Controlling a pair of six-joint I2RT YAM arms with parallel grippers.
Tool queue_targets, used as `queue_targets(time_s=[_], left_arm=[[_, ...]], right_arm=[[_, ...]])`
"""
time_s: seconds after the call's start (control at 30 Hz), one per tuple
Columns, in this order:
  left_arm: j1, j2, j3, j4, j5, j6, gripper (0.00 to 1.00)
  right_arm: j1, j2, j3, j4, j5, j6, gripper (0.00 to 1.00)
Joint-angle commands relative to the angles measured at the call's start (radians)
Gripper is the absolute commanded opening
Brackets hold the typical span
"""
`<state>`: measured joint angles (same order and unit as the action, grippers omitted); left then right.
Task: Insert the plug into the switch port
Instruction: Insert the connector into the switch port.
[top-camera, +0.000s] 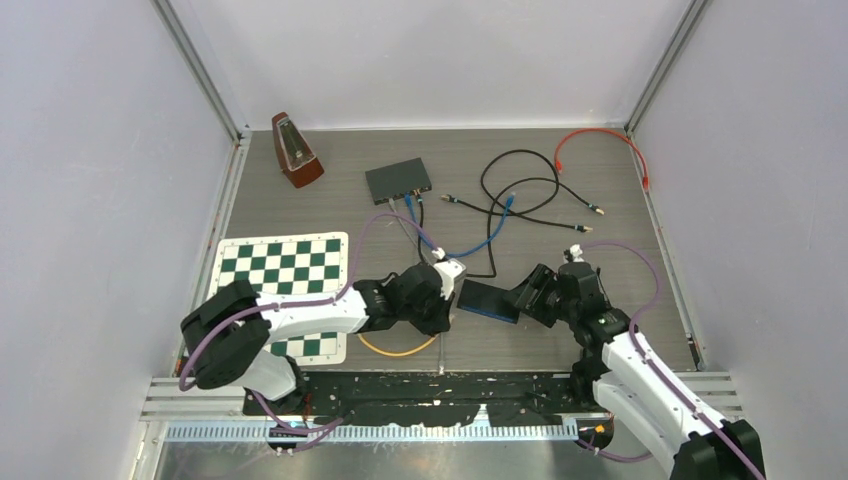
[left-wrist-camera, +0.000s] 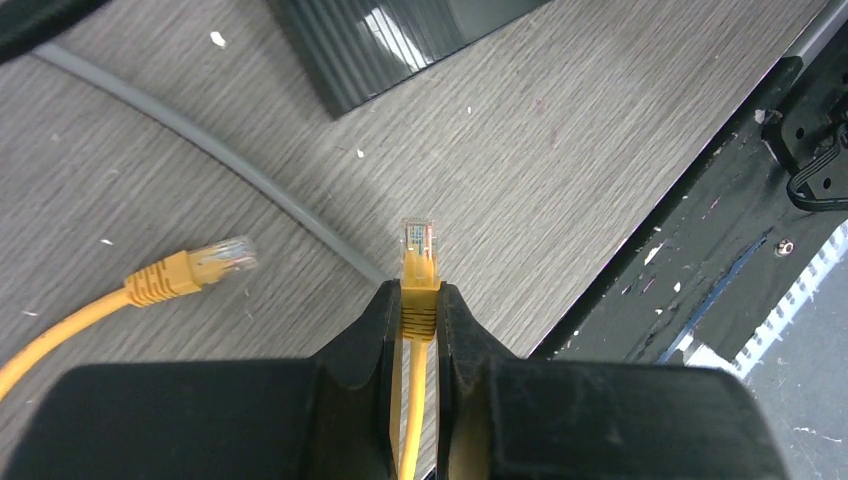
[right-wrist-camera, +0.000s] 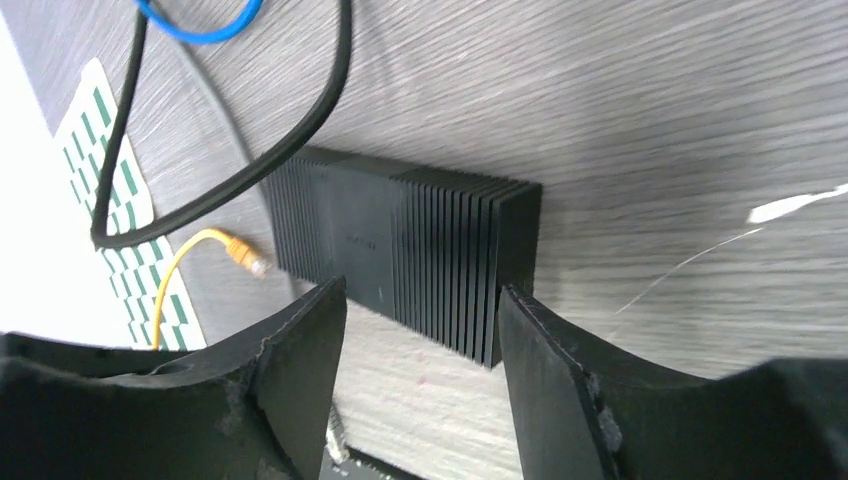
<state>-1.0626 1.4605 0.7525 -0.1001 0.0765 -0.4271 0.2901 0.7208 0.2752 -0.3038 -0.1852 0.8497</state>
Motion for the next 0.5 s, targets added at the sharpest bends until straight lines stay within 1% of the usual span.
queue_targets(time_s=[0.0,0.07,0.17,0.27,0.3,0.4,0.47], left_arm=[[-0.028,0.033,0.046,0.069,-0.029,-0.061,0.00],[-0.038,0.048,0.044,0.090,-0.046,-0.090,0.00],[-0.040,0.071,0.036,0.123,-0.062,-0.132,0.00],[-0.040,0.098,0.046,0.105,-0.108,-0.151,0.00],[-0.040,0.108,0.054,0.091,-0.121,-0.153,0.00],[-0.039,0.142,0.079,0.058,-0.137,-0.167,0.00],[-0.040,0.157,0.087,0.054,-0.144,-0.184,0.00]], right_arm=[[0.080,-0.032,0.040,-0.025,0.020,0.064,0.63],[0.087,-0.033,0.067,-0.059,0.049,0.016,0.63],[0.089,-0.026,0.116,-0.062,0.107,-0.089,0.70],[0.088,0.008,0.150,-0.014,0.117,-0.233,0.76],[0.088,0.033,0.163,0.001,0.112,-0.258,0.77],[0.085,0.098,0.181,0.078,0.080,-0.352,0.78],[0.084,0.151,0.187,0.117,0.059,-0.385,0.76]])
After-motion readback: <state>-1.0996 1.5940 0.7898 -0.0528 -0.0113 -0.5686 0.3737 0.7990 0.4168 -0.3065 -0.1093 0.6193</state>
